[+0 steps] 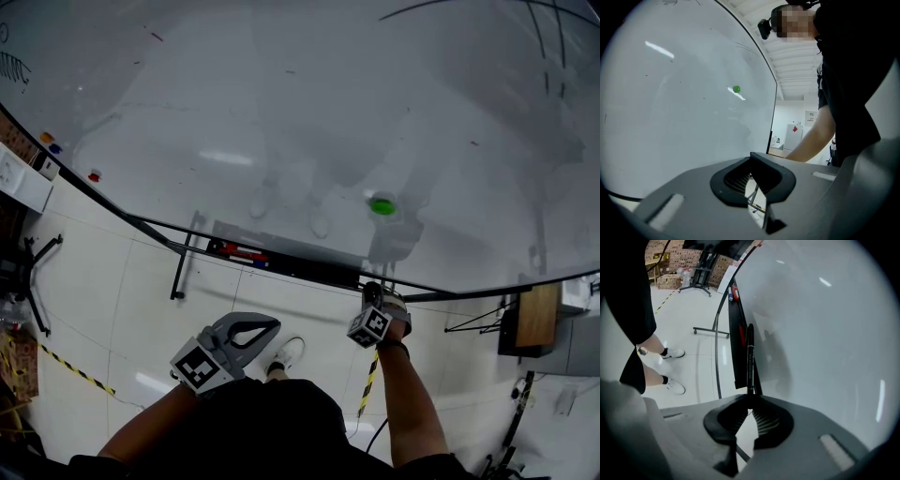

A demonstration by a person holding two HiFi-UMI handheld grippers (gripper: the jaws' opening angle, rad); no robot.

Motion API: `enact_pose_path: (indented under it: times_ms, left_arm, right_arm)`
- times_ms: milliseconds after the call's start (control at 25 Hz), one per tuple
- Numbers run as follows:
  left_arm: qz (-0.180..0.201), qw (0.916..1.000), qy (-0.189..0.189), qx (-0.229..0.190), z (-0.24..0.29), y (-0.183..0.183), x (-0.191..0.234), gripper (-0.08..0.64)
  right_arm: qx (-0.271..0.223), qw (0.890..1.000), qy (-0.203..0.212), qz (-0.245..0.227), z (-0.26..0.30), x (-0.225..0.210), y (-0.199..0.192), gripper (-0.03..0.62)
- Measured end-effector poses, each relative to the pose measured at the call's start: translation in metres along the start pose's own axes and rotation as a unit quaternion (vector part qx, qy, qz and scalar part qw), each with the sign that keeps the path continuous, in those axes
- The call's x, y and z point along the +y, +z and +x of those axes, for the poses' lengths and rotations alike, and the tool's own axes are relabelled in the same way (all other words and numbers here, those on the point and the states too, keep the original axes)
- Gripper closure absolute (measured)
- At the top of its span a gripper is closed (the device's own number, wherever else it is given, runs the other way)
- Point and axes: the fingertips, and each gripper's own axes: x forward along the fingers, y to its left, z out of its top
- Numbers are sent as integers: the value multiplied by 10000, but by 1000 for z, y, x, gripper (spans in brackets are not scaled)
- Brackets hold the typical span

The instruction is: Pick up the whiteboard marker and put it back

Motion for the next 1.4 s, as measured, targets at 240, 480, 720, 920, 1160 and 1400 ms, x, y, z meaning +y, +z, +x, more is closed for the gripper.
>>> enact_pose_path:
  times_ms: [240,480,720,920,1160,1400]
  left_arm:
    - [63,9998,-123,-139,-4,11,12,558]
    - [239,9988,-355,-223,-34,27,33,558]
    - [277,9955,-836,-342,-76,30,43,558]
    - [374,9922,-1134,-369,-113,34,34,558]
    - [448,9920,-1065,-516,-158,46,10,557]
    - [466,9913,-1025,-689,-208,58,-42,558]
  right_arm:
    - [-868,9912,-325,948,-80,-24,36,566]
    - [-2154,9497,-443,2230,-201,-35,129,566]
    - [-3069,8912,-664,3274,-284,-28,205,566]
    - [-3443,8621,-655,3659,-328,0,250,566]
    - [-4044,8219,-380,3992,-375,33,290,566]
    - [-4412,8025,-343,4002,-433,75,299,566]
